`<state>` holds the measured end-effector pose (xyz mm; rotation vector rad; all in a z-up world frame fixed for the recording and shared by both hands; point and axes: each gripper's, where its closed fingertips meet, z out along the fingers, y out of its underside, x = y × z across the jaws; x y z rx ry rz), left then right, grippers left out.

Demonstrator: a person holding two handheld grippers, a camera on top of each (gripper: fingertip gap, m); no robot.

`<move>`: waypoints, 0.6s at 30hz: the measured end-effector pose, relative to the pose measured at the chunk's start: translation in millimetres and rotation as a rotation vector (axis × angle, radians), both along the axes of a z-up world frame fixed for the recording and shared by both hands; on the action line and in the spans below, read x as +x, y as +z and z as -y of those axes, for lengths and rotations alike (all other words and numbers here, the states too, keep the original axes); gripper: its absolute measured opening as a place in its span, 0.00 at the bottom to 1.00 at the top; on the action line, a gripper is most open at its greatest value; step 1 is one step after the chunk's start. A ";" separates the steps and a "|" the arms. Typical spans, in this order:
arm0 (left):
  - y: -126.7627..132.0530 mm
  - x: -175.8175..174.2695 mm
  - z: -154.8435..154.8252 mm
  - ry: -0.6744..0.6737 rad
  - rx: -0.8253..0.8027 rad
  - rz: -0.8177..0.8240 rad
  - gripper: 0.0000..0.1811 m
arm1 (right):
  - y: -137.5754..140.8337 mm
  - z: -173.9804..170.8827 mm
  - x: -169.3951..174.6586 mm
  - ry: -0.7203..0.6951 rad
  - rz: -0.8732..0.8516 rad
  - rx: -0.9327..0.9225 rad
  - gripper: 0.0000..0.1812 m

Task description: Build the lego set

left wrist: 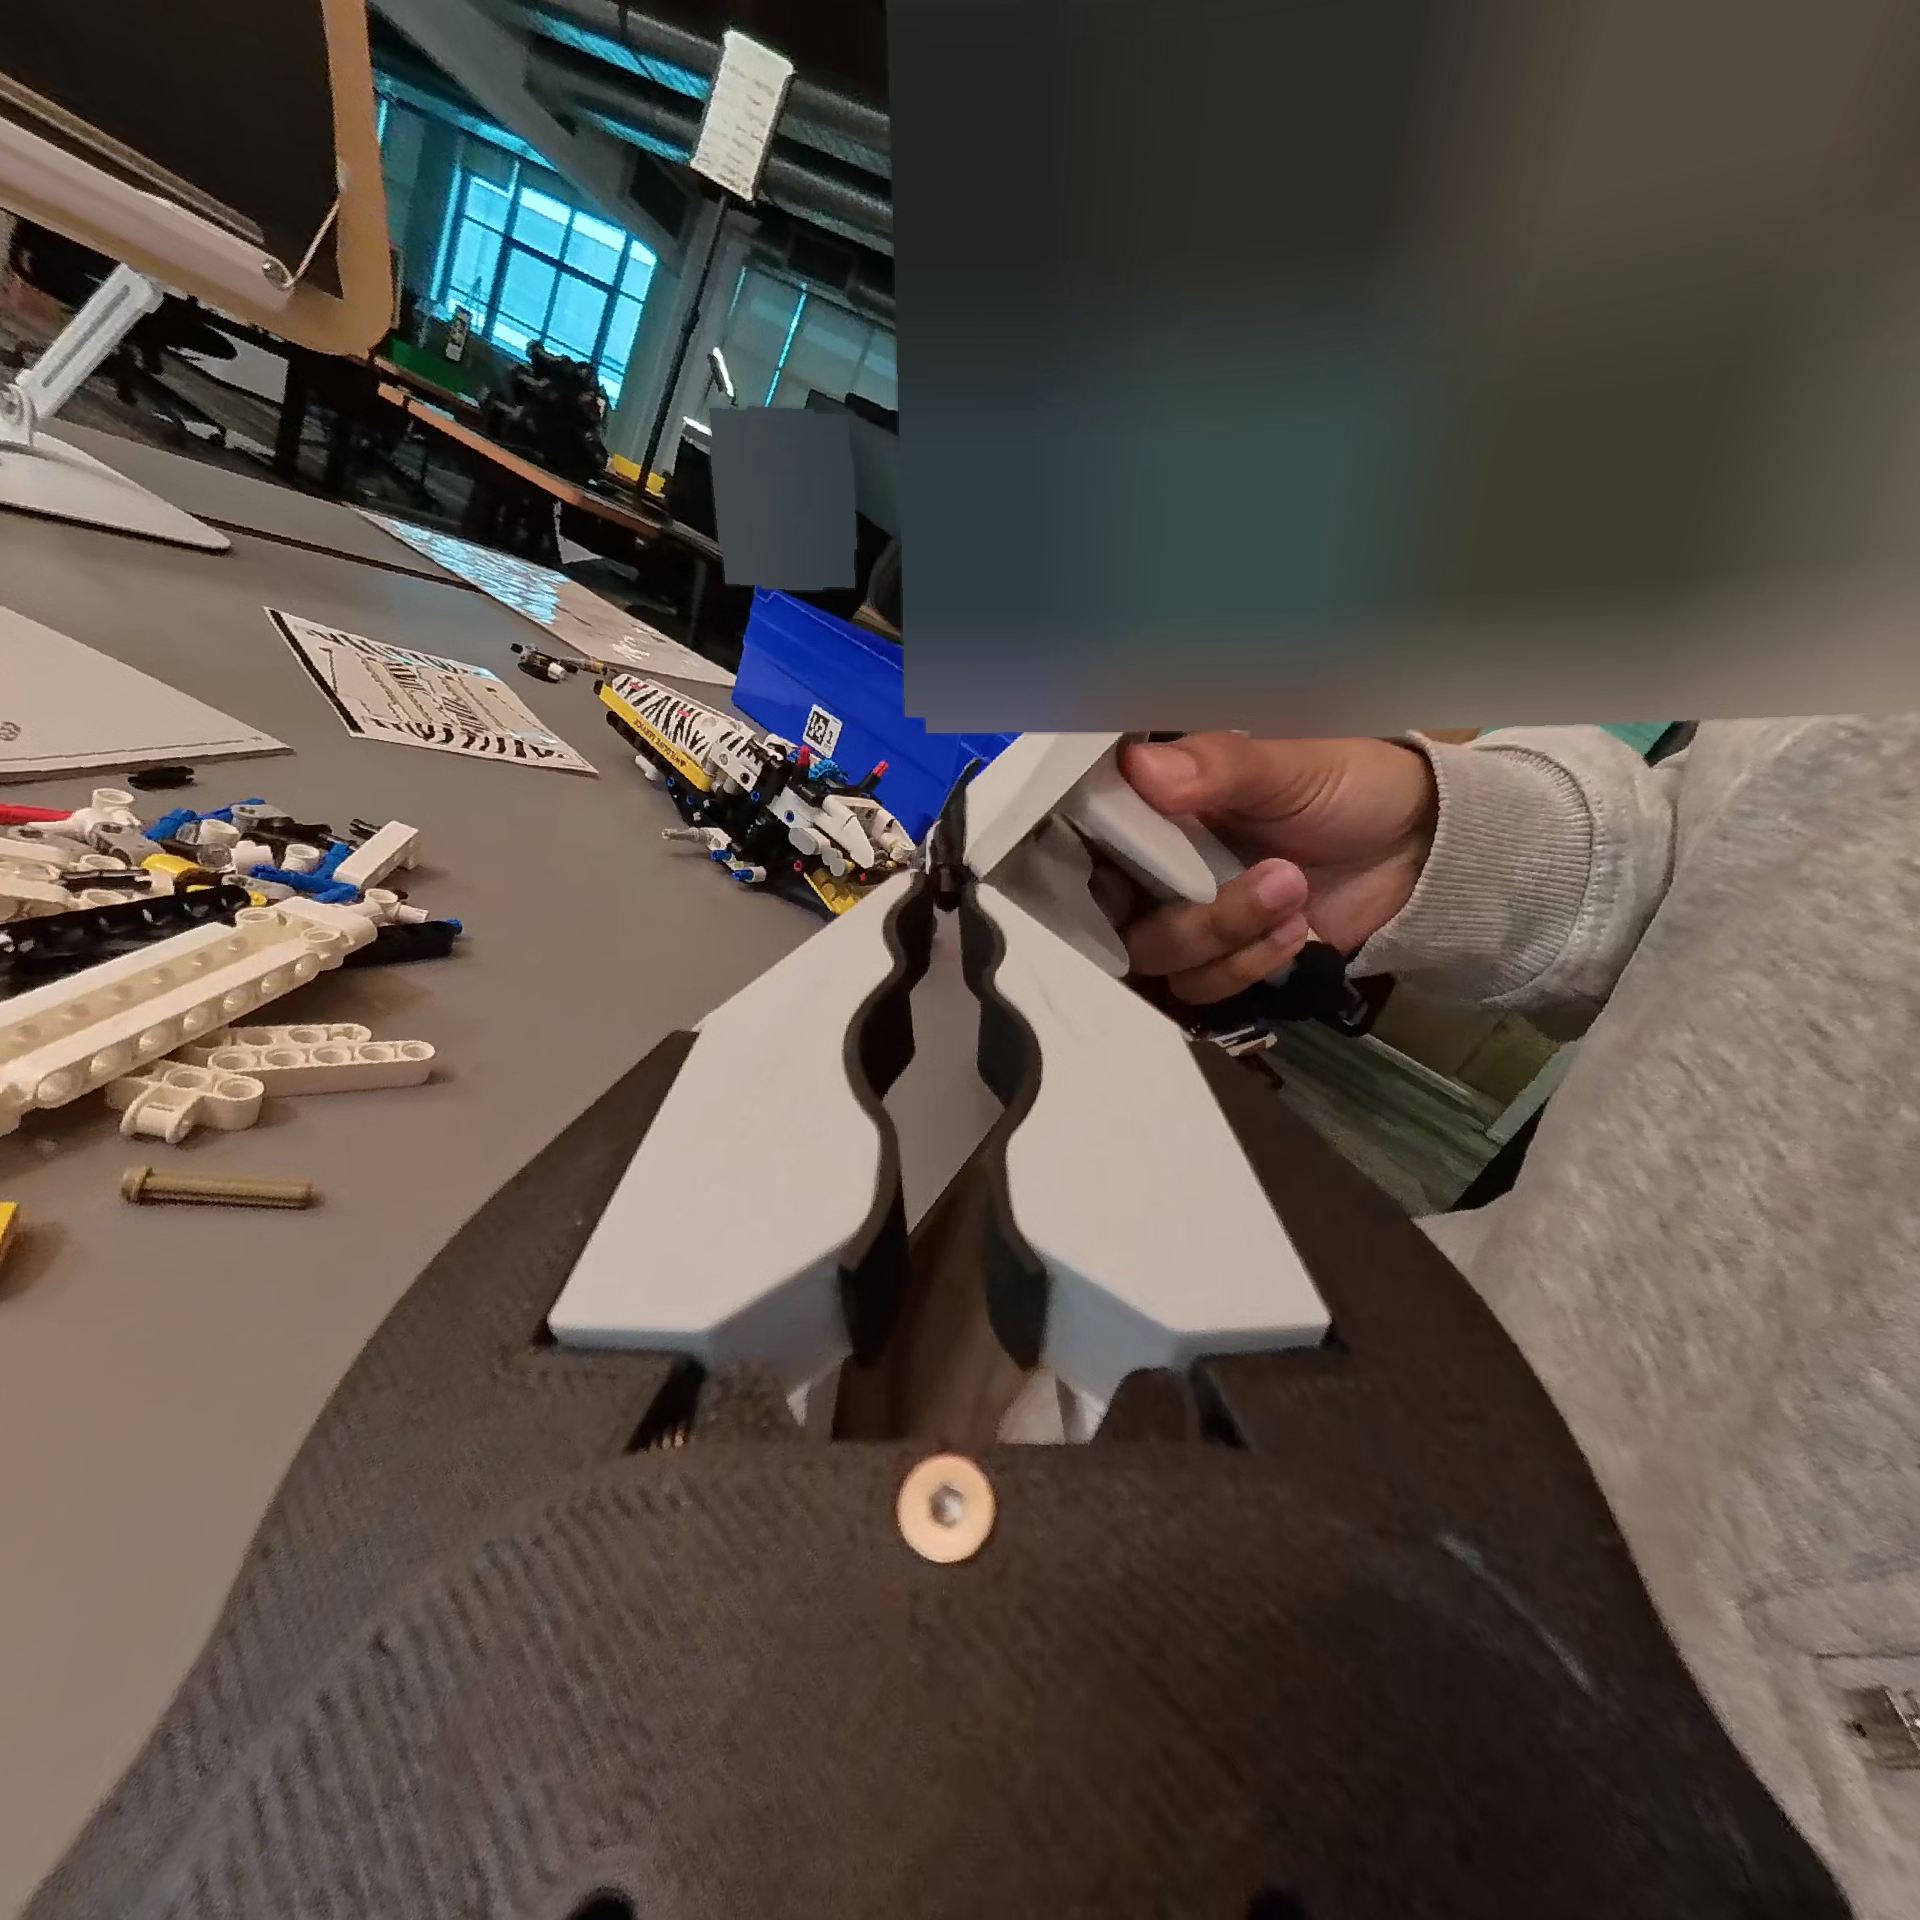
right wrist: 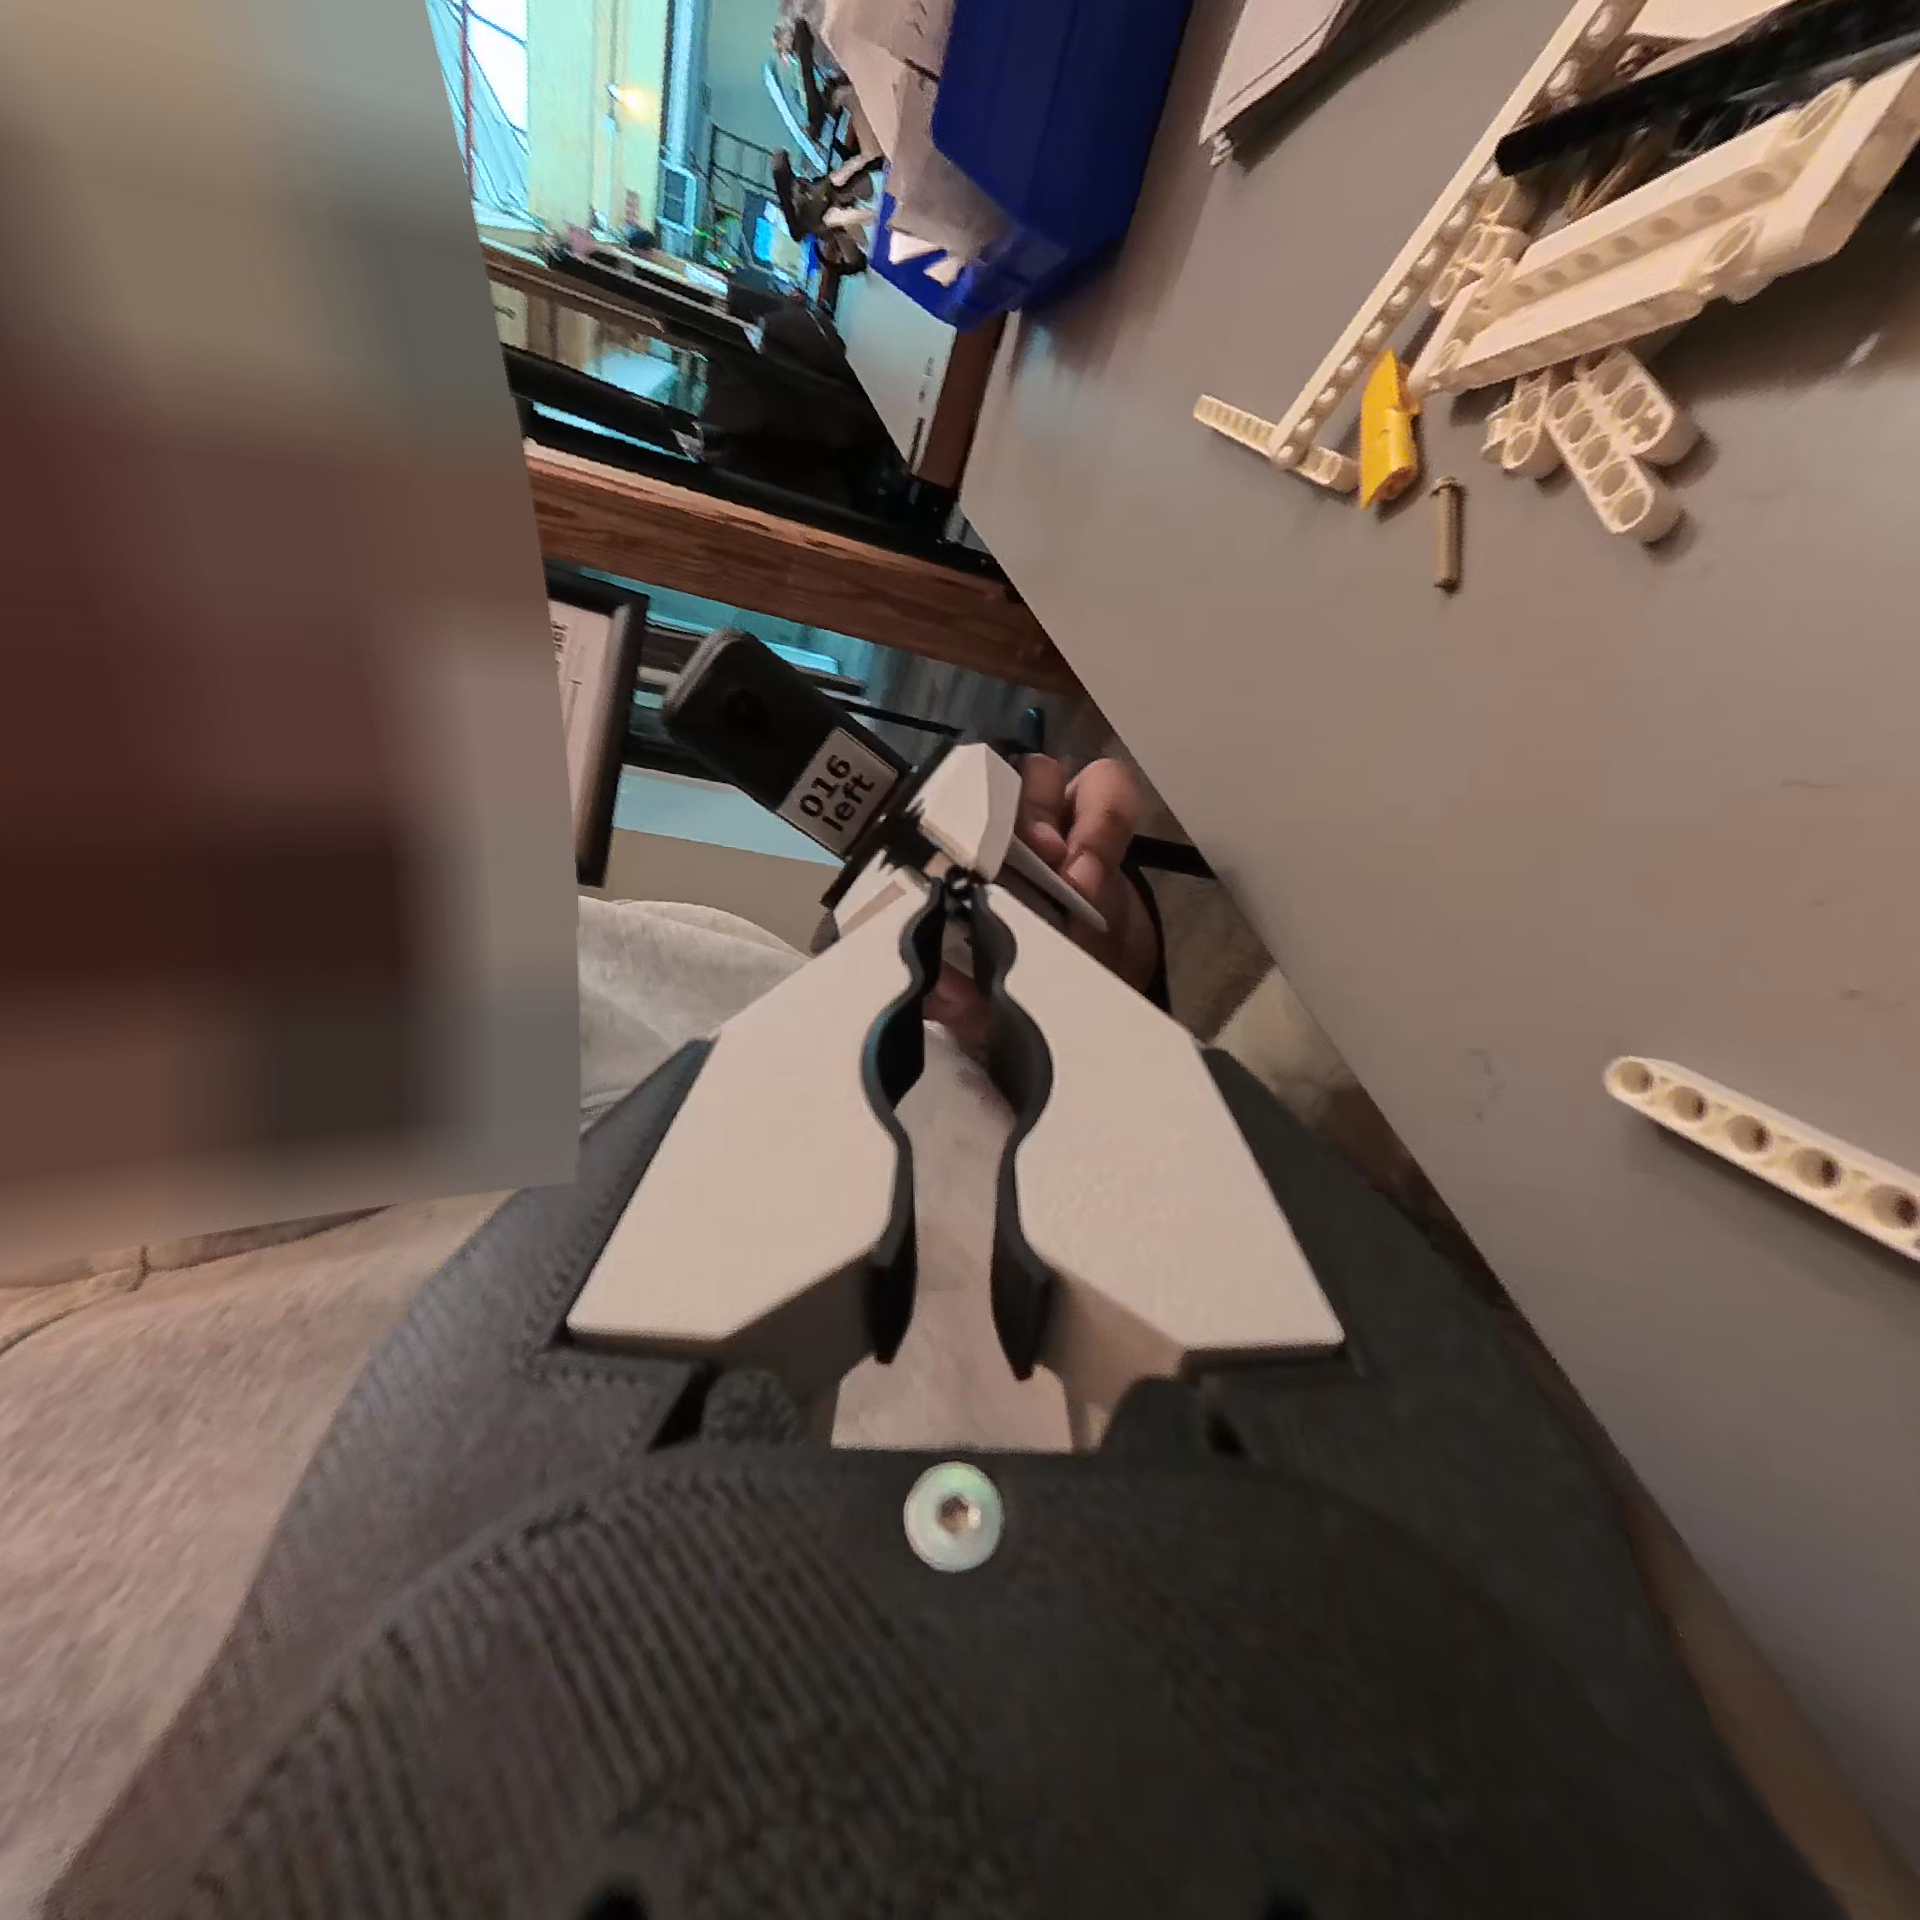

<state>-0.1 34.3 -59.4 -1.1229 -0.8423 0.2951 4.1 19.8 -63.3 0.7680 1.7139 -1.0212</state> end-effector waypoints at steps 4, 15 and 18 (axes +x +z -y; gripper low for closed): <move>-0.7 0.6 -1.3 0.000 -0.018 -0.005 0.01 | -0.7 -1.6 0.7 0.034 -0.058 0.034 0.01; 6.4 -0.9 19.1 -0.056 0.234 0.055 0.01 | 32.8 -4.0 -12.2 0.074 -0.537 -0.150 0.12; 15.3 7.4 17.5 -0.215 0.411 0.069 0.00 | 30.7 -4.7 -3.4 0.199 -0.944 -0.175 0.17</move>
